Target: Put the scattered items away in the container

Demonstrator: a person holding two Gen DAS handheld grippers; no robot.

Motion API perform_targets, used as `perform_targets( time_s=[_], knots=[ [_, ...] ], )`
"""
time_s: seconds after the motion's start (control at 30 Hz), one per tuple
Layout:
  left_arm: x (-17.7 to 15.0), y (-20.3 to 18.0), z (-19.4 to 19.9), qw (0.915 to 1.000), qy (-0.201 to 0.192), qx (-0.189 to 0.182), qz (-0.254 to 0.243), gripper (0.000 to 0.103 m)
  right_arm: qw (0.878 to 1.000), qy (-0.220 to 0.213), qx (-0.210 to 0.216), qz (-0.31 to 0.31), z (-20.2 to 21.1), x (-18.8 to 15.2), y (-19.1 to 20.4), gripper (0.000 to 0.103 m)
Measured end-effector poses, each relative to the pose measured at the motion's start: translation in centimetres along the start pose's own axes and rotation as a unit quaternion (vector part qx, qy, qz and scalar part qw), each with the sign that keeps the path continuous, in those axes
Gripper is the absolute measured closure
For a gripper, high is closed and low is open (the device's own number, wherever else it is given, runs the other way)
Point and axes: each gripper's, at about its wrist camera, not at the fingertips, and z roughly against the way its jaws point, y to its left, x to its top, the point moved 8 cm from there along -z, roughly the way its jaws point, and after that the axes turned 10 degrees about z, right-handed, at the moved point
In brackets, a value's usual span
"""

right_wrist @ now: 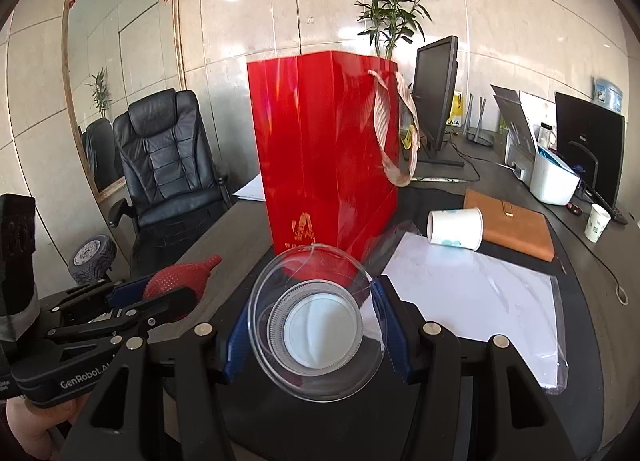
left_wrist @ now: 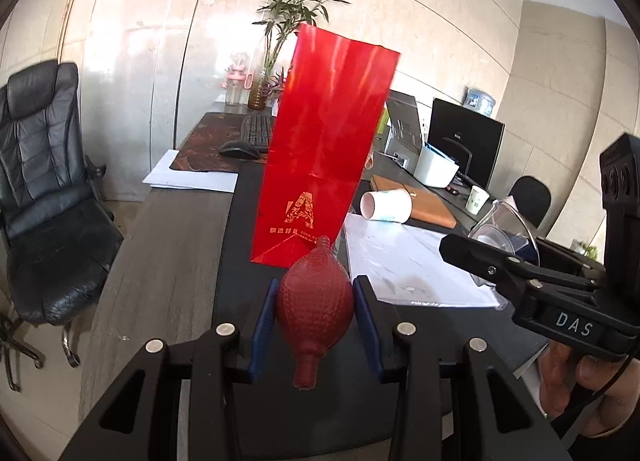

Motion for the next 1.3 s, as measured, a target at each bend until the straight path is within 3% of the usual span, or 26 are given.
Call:
perform_targets(
  time_s=[0.37,0.6,1.3],
  knots=[
    [6.5,-0.9,1.1,0.9990,-0.042,-0.016,0.003,0.061,1.000,-0.014,0.008,0.012,0.6,5.2,-0.9,0.042],
    [11.8,-2.9,2.5,0.9967,-0.072,-0.029,-0.024,0.061,0.999,-0.036,0.009,0.003,1.0,8.8,-2.2,0.042],
    [20.0,-6.3,1.8,0.9929,-0.086,-0.050,-0.065,0.061,0.996,-0.080,0.021,-0.013,0.3,15.9,-6.0,0.042]
  ],
)
